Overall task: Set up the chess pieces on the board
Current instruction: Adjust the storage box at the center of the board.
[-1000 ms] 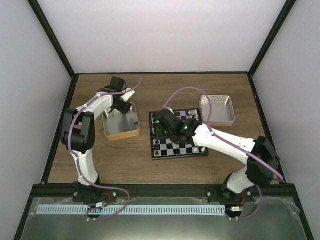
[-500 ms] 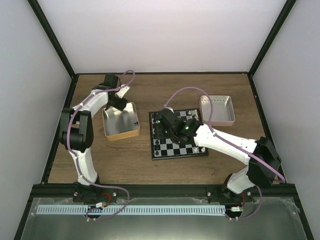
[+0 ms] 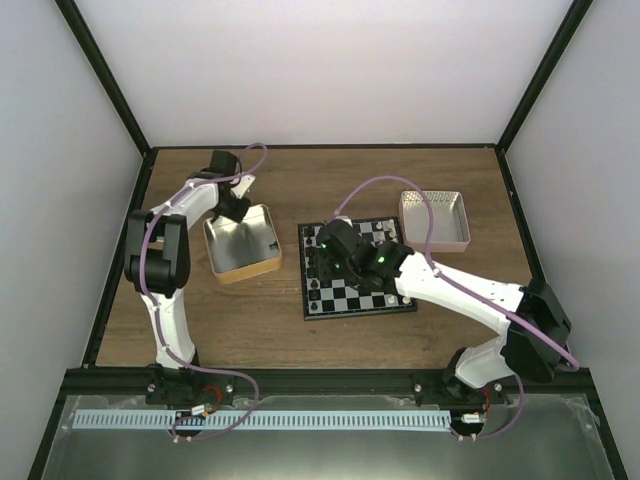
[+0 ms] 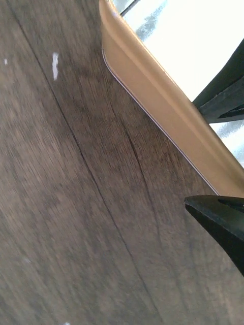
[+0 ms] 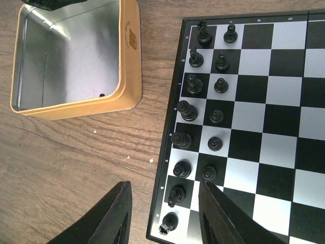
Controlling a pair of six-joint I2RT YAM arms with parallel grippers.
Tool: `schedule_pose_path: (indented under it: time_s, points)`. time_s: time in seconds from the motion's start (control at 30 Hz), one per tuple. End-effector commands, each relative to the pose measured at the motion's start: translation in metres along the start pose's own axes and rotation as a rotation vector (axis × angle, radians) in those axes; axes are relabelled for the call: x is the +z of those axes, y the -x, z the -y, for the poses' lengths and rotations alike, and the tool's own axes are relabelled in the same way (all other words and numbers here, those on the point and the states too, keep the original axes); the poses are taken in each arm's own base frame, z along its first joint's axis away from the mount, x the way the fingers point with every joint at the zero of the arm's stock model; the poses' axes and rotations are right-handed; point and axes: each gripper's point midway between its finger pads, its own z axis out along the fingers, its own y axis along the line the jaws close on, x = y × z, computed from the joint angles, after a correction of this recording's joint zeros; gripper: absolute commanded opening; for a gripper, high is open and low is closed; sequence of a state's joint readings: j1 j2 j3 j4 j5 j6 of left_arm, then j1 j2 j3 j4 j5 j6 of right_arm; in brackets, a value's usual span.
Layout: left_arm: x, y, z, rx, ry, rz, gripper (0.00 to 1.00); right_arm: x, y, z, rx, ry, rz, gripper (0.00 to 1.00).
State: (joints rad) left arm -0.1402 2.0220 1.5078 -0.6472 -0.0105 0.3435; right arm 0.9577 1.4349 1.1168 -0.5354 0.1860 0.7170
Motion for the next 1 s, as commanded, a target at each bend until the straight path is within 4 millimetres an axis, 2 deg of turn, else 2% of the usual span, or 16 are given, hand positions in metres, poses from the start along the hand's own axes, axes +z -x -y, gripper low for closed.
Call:
schedule_pose_path:
  time_s: [0.0,0.2,0.37,0.5,0.63,0.7,0.77,0.97]
  points:
    - [-0.008,-0.013,-0.019,-0.094,0.081,-0.050,0.38,-0.009,0.008,0.003,0.022,0.003,0.039,0.37]
    - [-0.015,-0.045,-0.023,-0.134,0.123,-0.126,0.30,-0.010,0.008,0.002,0.013,0.011,0.039,0.37]
    - [-0.024,-0.064,-0.029,-0.282,0.181,-0.180,0.26,-0.012,0.007,-0.001,0.015,0.039,0.040,0.37]
    - [-0.021,-0.099,-0.019,-0.438,0.190,-0.263,0.20,-0.014,0.005,0.003,0.013,0.032,0.042,0.37]
    - [-0.022,-0.121,-0.006,-0.504,0.164,-0.279,0.22,-0.014,0.004,0.003,0.016,0.041,0.048,0.38]
    - [-0.026,-0.119,-0.003,-0.517,0.150,-0.260,0.25,-0.013,0.004,0.002,0.014,0.048,0.048,0.37]
    - [-0.034,-0.108,-0.002,-0.520,0.124,-0.216,0.31,-0.012,0.004,0.000,0.010,0.050,0.047,0.37]
    - [-0.081,-0.056,-0.014,-0.539,0.129,0.012,0.34,-0.011,0.004,0.003,0.011,0.036,0.054,0.37]
